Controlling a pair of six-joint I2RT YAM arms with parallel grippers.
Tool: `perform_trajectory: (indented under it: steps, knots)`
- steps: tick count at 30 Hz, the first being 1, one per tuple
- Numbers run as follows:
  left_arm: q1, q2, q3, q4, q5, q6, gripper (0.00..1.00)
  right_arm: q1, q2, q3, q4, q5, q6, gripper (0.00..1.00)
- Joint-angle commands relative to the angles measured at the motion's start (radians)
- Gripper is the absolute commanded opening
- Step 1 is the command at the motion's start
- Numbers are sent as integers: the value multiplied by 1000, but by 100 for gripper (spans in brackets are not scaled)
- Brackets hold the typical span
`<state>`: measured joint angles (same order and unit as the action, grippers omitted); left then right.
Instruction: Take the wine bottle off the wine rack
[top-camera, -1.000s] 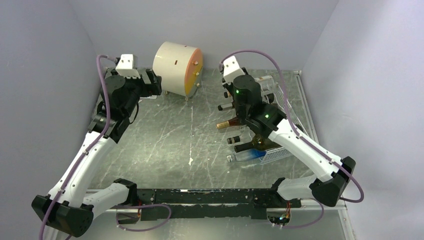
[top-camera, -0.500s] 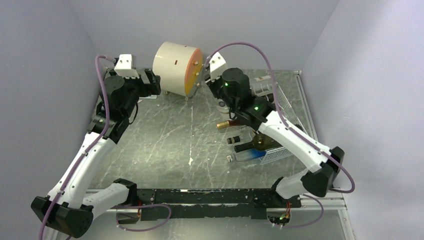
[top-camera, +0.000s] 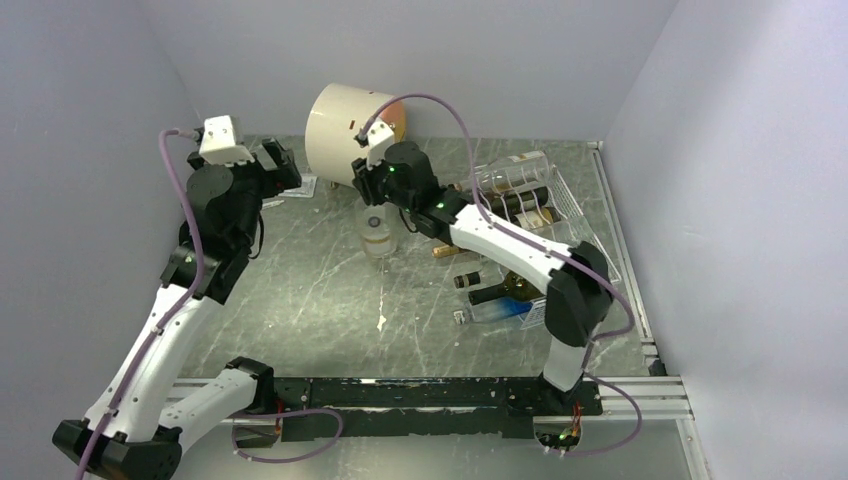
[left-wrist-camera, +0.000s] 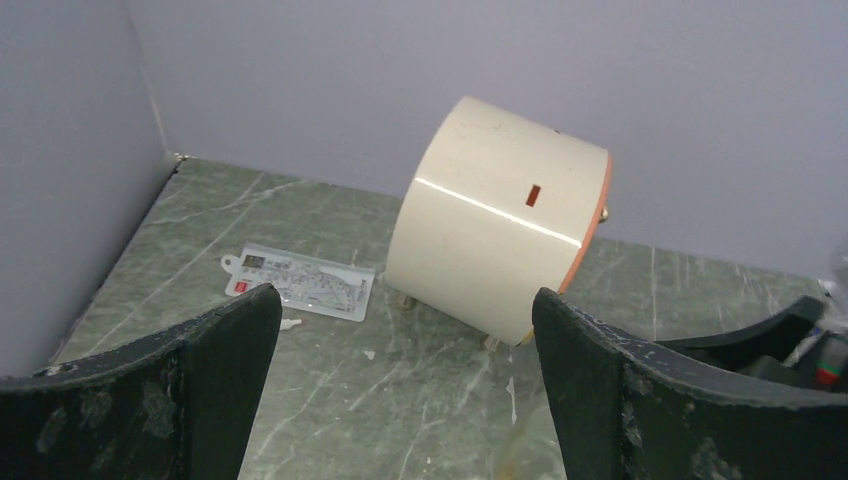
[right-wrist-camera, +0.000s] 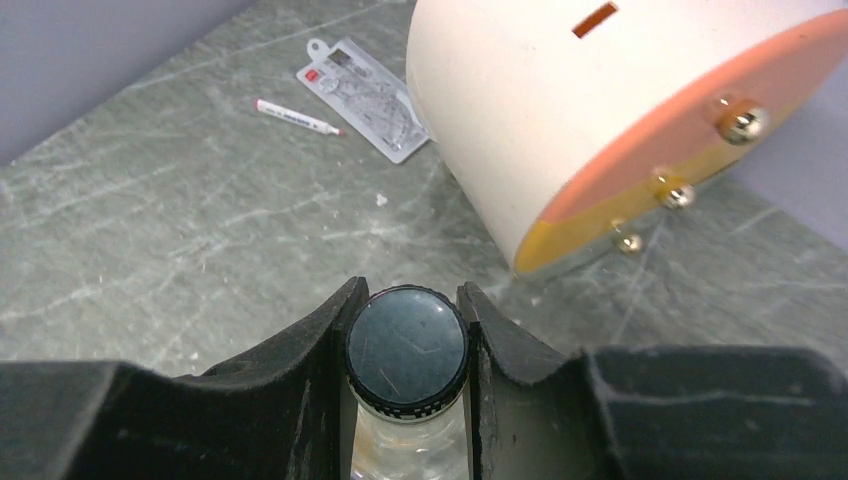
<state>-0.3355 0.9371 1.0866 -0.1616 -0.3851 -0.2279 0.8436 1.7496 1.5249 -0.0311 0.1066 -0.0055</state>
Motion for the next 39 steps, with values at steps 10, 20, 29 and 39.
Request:
perform_trajectory:
  steps: [10, 20, 29, 39]
  knots:
    - [0, -69, -52, 59, -112, -24, 99, 18, 263, 322, 381, -12, -12, 0]
    - [0, -68, -62, 69, -118, -19, 99, 23, 448, 478, 382, -3, -78, 0]
    - [0, -96, -77, 92, -101, -9, 99, 29, 465, 505, 335, -3, -92, 61]
    - [1, -108, -85, 100, -116, -2, 99, 31, 287, 448, 167, 13, -102, 92]
